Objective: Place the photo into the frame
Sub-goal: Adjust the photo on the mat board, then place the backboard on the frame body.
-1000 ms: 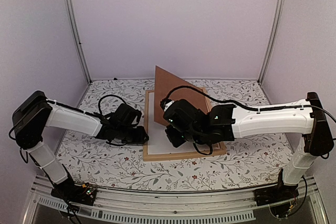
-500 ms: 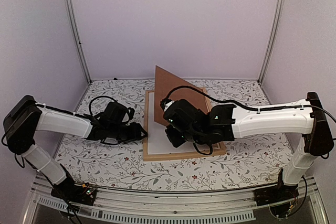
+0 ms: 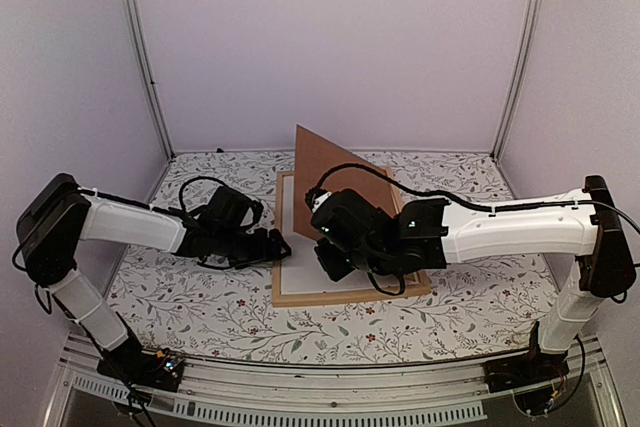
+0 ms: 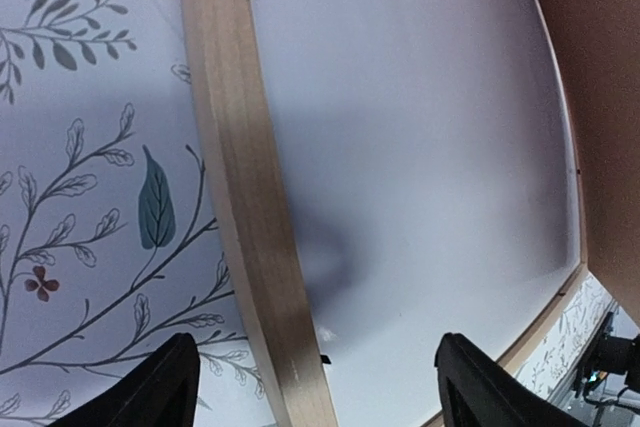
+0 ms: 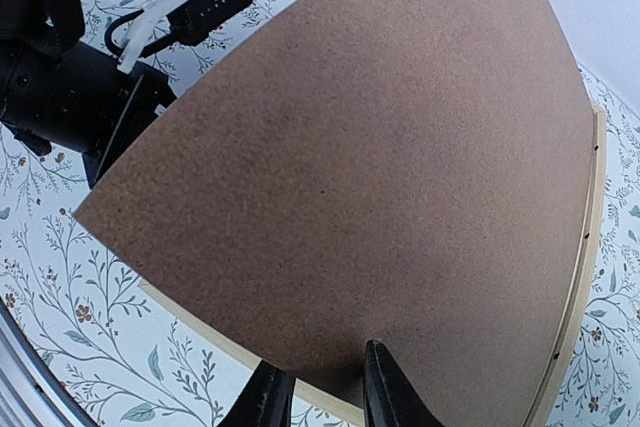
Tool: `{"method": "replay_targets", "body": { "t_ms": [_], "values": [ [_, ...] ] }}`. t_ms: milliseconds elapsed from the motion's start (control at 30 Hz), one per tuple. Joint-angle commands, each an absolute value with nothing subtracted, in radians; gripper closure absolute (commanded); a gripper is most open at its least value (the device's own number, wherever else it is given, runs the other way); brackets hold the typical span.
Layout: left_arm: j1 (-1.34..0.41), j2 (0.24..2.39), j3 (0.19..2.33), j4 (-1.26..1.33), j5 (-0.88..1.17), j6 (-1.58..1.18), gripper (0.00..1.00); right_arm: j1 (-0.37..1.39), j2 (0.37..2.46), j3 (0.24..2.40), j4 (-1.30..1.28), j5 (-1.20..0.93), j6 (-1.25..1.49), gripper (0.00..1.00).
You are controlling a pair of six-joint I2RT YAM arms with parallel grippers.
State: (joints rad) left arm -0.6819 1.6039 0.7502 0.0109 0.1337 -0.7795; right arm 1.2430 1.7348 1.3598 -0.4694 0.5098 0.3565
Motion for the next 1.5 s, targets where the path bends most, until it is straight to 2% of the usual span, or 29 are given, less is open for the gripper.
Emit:
{"method": "replay_targets", "body": {
  "t_ms": [0, 100, 233, 800, 1467],
  "values": [
    [-0.687, 1.651, 0.811, -0.089, 0.118, -0.777, 0.14, 1.228, 1.729, 1.356, -0.423, 0.513, 0.374, 0.75],
    [-0.683, 1.687, 0.827, -0.123, 0.126, -0.783, 0.11, 1.229, 1.729, 1.354, -0.415, 0.51, 0.371, 0.75],
    [-0.684, 1.732, 0.837, -0.129, 0.171, -0.806, 0.13, 1.228, 1.725, 1.34, -0.393, 0.507, 0.362, 0.75],
    [-0.683, 1.768, 0.862, -0.232, 0.158, -0.813, 0.51, 1.223, 1.679, 1.274, -0.3, 0.491, 0.312, 0.75],
    [-0.684, 1.774, 0.839, -0.221, 0.155, -0.838, 0.75, 1.207, 1.626, 1.206, -0.236, 0.467, 0.288, 0.75]
  ]
}}
